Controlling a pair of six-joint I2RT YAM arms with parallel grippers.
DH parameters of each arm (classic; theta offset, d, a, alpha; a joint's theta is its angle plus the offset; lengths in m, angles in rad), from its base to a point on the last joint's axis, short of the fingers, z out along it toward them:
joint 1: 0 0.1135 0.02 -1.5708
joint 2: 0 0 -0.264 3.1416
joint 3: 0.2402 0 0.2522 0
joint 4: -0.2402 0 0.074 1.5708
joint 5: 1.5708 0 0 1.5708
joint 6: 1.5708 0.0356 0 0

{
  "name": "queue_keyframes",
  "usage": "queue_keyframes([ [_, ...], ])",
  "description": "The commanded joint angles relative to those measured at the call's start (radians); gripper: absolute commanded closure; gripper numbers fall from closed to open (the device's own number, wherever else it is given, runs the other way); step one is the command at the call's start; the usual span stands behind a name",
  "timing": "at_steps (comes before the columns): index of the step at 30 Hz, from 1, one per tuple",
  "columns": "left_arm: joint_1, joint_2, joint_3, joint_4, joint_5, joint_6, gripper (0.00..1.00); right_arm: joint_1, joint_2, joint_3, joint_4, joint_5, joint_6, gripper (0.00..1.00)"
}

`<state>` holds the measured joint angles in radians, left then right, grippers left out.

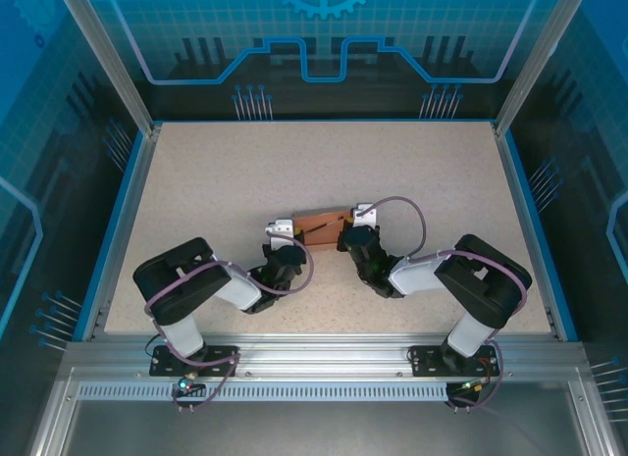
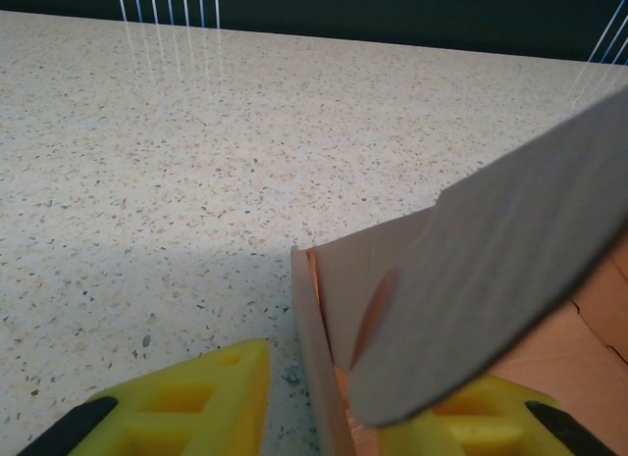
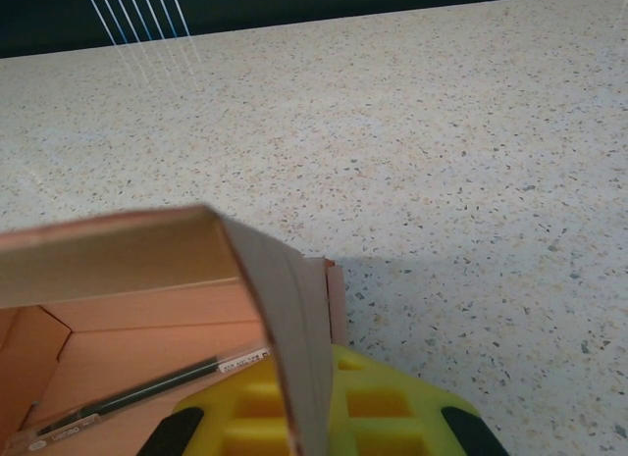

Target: Fold the paper box

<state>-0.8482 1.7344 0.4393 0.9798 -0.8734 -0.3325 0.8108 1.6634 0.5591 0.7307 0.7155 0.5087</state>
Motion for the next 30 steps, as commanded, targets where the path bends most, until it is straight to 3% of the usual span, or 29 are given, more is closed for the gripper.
queue_keyframes([
  [1,0.0,-0.051,-0.021,-0.028,0.007,0.013,0.63,0.005,0.002,-0.005,-0.128,0.024,0.014,1.0],
  [9,0.0,-0.247,-0.035,-0.231,0.067,-0.004,0.49,0.007,-0.001,0.004,-0.14,0.028,0.01,1.0],
  [21,0.02,-0.621,0.055,-0.62,0.202,0.072,0.4,0.01,-0.007,0.015,-0.149,0.034,-0.004,1.0],
  [25,0.11,-0.645,0.177,-0.777,0.366,0.06,0.39,0.009,-0.005,0.019,-0.149,0.036,-0.009,1.0],
  [30,0.206,-0.546,0.385,-0.964,0.489,0.061,0.38,0.011,-0.001,0.024,-0.151,0.033,-0.008,1.0],
])
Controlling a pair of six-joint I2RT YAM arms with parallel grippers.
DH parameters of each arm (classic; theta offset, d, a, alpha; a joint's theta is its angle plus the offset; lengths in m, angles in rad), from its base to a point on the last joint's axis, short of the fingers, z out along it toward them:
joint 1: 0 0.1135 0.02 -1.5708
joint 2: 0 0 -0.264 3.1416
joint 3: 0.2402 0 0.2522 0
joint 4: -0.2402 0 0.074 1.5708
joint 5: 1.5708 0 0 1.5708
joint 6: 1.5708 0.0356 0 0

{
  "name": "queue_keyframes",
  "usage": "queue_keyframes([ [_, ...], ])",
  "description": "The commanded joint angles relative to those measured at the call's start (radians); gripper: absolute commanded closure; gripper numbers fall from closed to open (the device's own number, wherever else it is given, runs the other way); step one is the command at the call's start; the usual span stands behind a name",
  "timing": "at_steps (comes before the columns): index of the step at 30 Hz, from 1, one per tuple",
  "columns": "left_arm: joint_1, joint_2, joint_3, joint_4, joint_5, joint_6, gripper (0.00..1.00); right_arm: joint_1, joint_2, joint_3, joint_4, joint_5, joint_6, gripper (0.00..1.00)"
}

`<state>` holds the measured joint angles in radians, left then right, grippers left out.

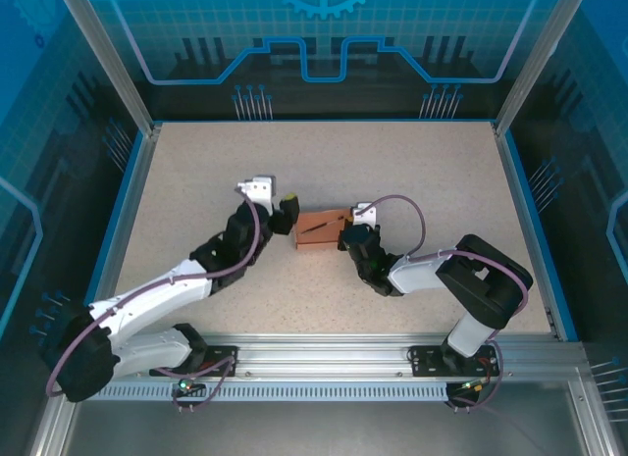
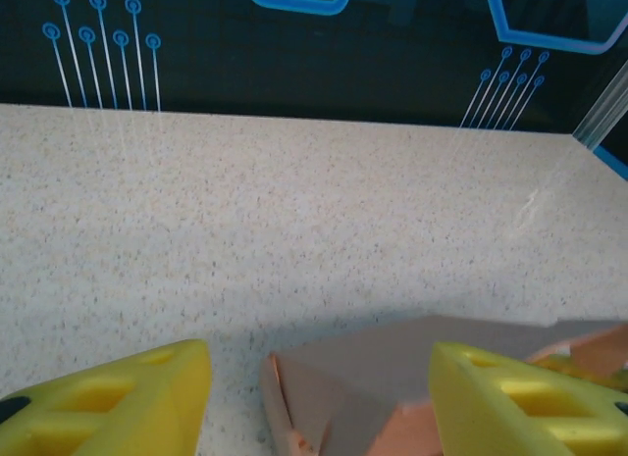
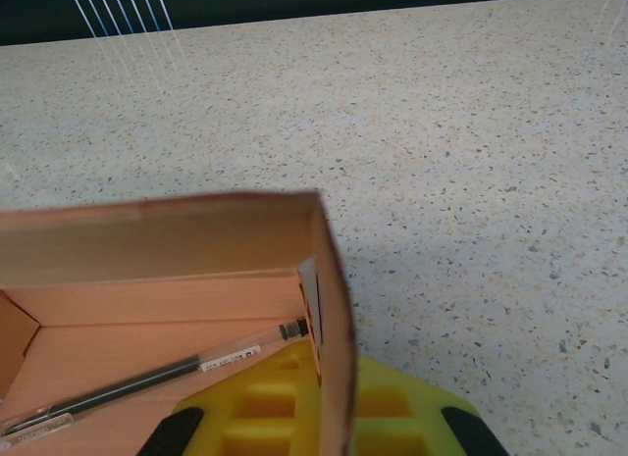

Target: Fold the paper box

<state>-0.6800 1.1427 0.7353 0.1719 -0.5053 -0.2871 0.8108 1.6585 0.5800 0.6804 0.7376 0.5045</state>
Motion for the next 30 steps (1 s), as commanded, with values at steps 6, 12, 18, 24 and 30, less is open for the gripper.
queue_keyframes([
  [6,0.128,0.247,0.323,-0.321,0.312,0.019,0.36,0.012,0.006,0.007,-0.104,0.013,-0.006,1.0],
  [12,0.162,0.449,0.532,-0.475,0.461,0.045,0.35,0.014,0.009,0.013,-0.107,0.014,-0.008,1.0],
  [18,0.173,0.572,0.636,-0.567,0.589,0.045,0.35,0.016,0.009,0.025,-0.127,0.021,-0.011,1.0],
  [24,0.171,0.581,0.605,-0.569,0.649,0.045,0.35,0.017,0.014,0.037,-0.143,0.024,-0.009,1.0],
  [30,0.165,0.575,0.558,-0.561,0.646,0.05,0.35,0.025,0.02,0.047,-0.155,0.037,-0.003,0.99],
])
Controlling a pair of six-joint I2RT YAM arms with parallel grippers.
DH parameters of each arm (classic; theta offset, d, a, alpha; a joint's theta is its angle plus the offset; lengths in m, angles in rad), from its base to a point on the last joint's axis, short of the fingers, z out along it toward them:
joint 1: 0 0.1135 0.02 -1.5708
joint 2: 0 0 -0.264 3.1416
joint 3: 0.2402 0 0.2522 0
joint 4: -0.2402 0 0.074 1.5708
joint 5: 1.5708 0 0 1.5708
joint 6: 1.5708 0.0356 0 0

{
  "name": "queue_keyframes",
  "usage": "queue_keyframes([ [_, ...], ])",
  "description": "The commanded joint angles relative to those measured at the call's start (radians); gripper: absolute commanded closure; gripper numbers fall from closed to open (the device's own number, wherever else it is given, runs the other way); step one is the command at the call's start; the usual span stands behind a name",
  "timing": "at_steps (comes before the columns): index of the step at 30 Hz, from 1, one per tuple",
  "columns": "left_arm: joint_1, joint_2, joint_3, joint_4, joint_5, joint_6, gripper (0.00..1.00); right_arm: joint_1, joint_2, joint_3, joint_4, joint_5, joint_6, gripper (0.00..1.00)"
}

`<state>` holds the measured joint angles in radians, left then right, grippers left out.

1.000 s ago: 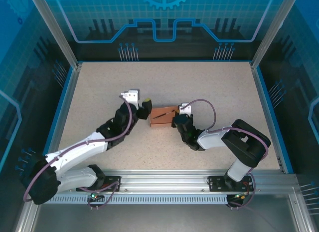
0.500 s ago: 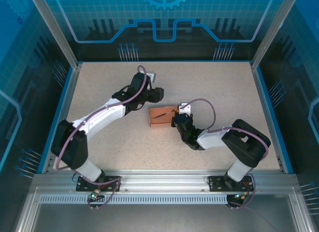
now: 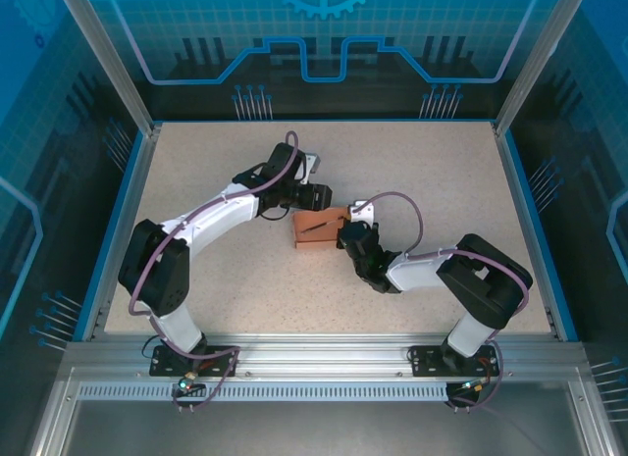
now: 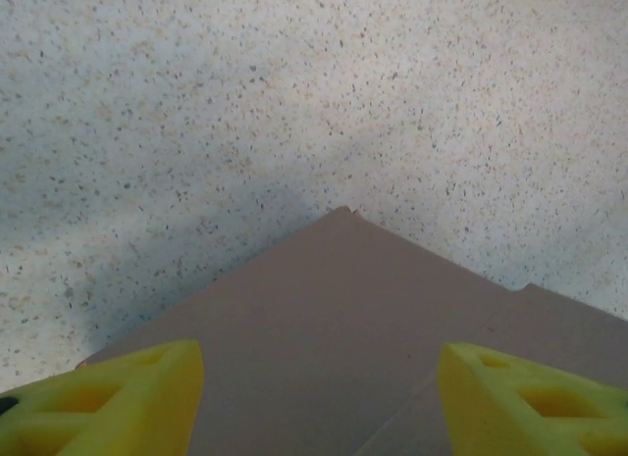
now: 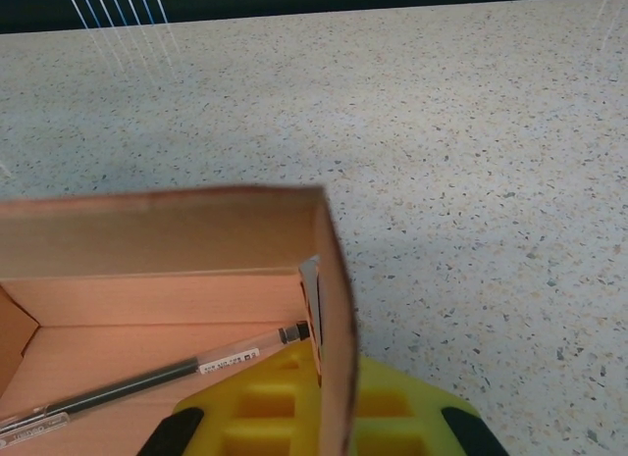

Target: Fold the paper box

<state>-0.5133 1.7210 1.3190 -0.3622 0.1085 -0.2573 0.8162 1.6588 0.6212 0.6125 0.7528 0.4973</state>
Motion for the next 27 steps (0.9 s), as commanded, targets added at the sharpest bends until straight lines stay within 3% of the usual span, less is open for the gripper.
queue_keyframes([
  [1,-0.002,-0.004,-0.034,-0.025,0.031,0.02,0.35,0.021,0.021,0.006,-0.089,0.024,0.007,0.99],
  [16,-0.054,0.0,-0.115,0.02,-0.05,0.024,0.35,0.043,-0.003,-0.005,-0.125,0.06,0.02,0.88],
  [27,-0.054,0.002,-0.132,0.038,-0.07,0.023,0.35,0.066,-0.14,-0.095,-0.22,0.076,0.021,0.76],
])
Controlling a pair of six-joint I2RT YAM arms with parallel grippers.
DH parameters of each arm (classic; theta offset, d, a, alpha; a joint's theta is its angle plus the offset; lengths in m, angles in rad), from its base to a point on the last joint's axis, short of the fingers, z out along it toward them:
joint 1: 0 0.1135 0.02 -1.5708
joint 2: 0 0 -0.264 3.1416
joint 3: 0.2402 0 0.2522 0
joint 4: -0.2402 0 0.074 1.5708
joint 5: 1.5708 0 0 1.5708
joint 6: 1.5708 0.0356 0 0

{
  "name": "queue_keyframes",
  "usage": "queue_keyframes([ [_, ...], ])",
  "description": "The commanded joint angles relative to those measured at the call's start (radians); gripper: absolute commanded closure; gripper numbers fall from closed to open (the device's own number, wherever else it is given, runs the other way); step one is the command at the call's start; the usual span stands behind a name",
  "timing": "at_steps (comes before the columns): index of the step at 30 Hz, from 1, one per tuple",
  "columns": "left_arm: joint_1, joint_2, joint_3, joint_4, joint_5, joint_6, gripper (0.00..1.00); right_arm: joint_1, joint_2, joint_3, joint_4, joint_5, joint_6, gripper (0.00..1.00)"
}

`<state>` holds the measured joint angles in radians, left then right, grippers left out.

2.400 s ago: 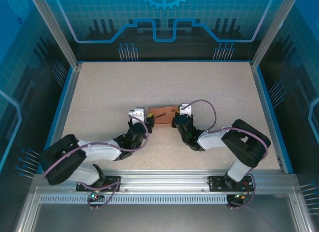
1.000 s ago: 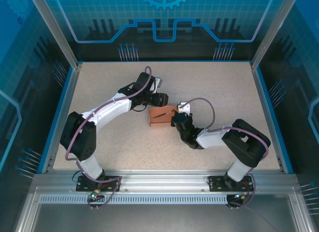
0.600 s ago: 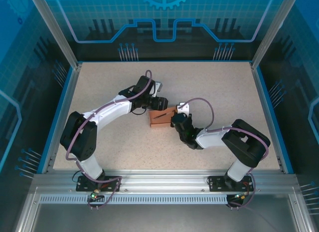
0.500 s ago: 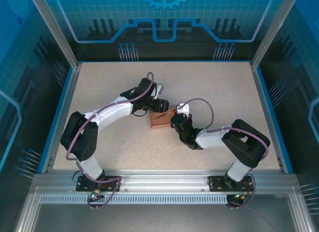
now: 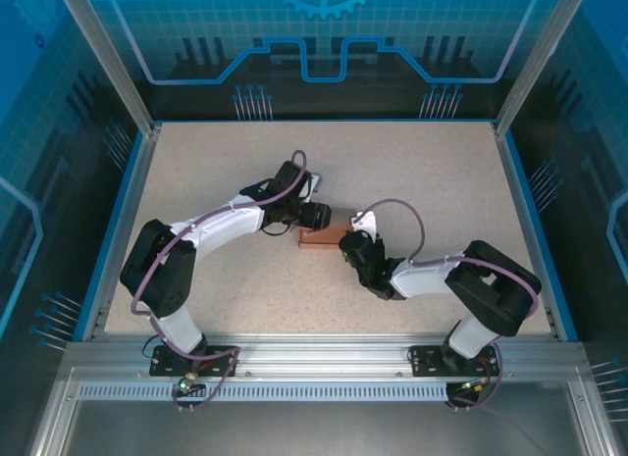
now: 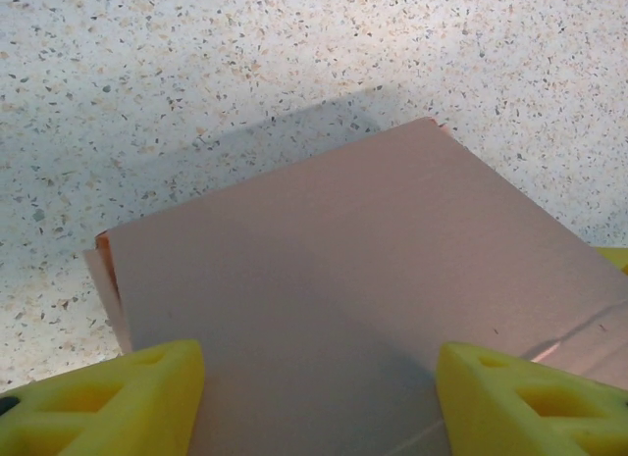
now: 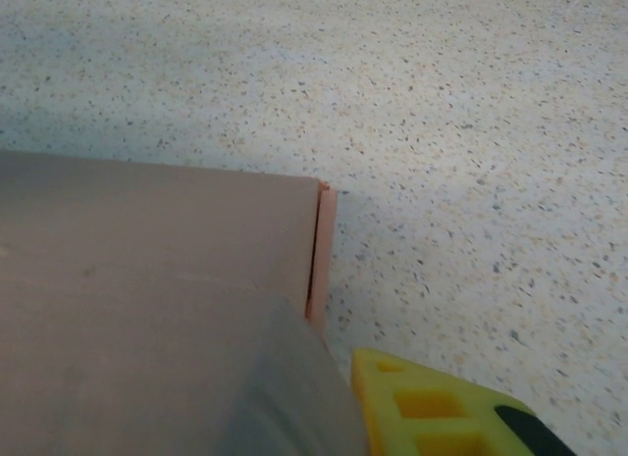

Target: Fold the paper box

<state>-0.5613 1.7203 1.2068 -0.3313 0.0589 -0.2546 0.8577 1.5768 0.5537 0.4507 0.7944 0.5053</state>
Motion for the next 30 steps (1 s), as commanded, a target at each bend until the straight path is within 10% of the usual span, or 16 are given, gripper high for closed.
queue_keyframes([
  [1,-0.005,0.004,-0.02,0.009,-0.021,0.019,0.35,0.029,-0.082,-0.036,-0.081,0.035,0.012,0.75],
  [16,-0.013,0.024,-0.036,0.044,-0.033,0.004,0.35,-0.063,-0.53,0.022,-0.445,-0.287,-0.183,0.57],
  [30,-0.025,0.016,-0.044,0.051,-0.049,-0.003,0.35,-0.365,-0.17,0.32,-0.581,-0.753,-0.126,0.48],
])
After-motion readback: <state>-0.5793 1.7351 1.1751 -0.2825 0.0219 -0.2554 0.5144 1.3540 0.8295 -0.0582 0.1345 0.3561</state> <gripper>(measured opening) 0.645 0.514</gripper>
